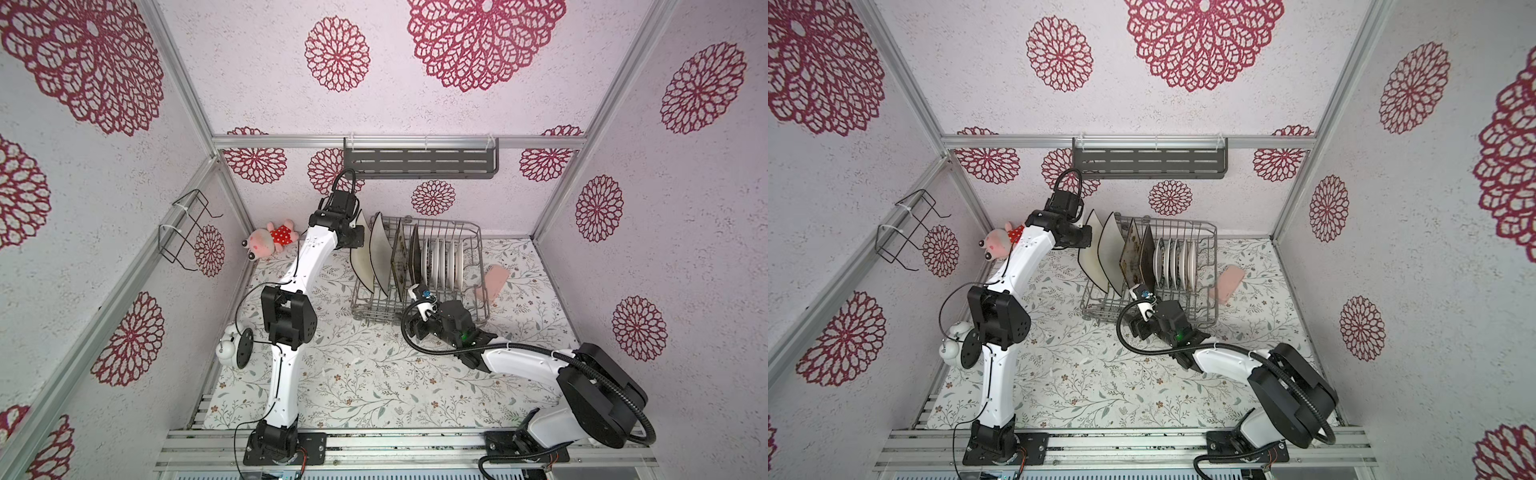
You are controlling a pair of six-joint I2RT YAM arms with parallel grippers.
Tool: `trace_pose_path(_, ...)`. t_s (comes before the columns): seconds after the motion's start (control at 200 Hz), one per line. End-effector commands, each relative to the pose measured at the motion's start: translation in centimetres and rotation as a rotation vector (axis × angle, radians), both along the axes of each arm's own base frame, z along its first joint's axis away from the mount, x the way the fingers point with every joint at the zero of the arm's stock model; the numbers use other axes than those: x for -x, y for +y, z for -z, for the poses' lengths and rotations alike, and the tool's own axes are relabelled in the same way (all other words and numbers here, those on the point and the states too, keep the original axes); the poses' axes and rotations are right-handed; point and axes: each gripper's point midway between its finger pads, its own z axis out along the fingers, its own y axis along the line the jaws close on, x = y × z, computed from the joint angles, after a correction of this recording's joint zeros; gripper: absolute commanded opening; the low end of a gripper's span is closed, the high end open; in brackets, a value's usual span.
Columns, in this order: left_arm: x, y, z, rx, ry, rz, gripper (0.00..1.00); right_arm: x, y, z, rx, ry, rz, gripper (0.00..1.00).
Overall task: Unload the plates from the dish rack
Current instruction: 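Close left gripper on the plate's top edge while right gripper holds the rack, then lift the white square plate up and out of the rack with the left gripper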
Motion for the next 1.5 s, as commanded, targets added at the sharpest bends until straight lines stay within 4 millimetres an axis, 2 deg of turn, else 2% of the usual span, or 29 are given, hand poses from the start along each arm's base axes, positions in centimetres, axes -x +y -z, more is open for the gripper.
trace_pose_path(0.0,1.0,-1.5,-7.3,0.034,-0.162,0.066,0.00,0.3,-0.8,-0.7,-0.031,-0.004,0.042,0.76)
trace_pose_path(0.3,1.4,-1.5,-8.8,0.021,-0.196,0.052,0.00,1.0,-2.5,0.2,-0.023,0.019,0.088,0.76)
trace_pose_path(0.68,2.6,-0.9,-13.4,0.038,-0.305,0.025,0.00,1.7,-4.2,2.4,-0.003,0.063,0.139,0.74)
trace_pose_path(0.81,3.1,-0.7,-14.9,0.050,-0.341,0.023,0.00,1.8,-4.7,2.8,0.002,0.067,0.159,0.70)
trace_pose_path(0.901,3.5,-0.7,-16.0,0.057,-0.367,0.025,0.00,1.7,-5.0,3.0,0.014,0.067,0.172,0.67)
trace_pose_path(0.971,3.5,-0.7,-15.9,0.055,-0.368,0.025,0.00,1.5,-5.2,3.3,0.029,0.066,0.187,0.66)
trace_pose_path(0.981,4.2,-0.5,-17.4,0.063,-0.395,0.025,0.00,1.5,-5.2,3.4,0.032,0.066,0.189,0.66)
trace_pose_path(1.001,4.5,-0.4,-18.0,0.067,-0.406,0.025,0.00,1.4,-5.3,3.4,0.036,0.066,0.192,0.66)
trace_pose_path(1.496,7.0,1.1,-22.3,0.050,-0.506,0.012,0.00,-0.1,-6.3,4.8,0.109,0.041,0.276,0.65)
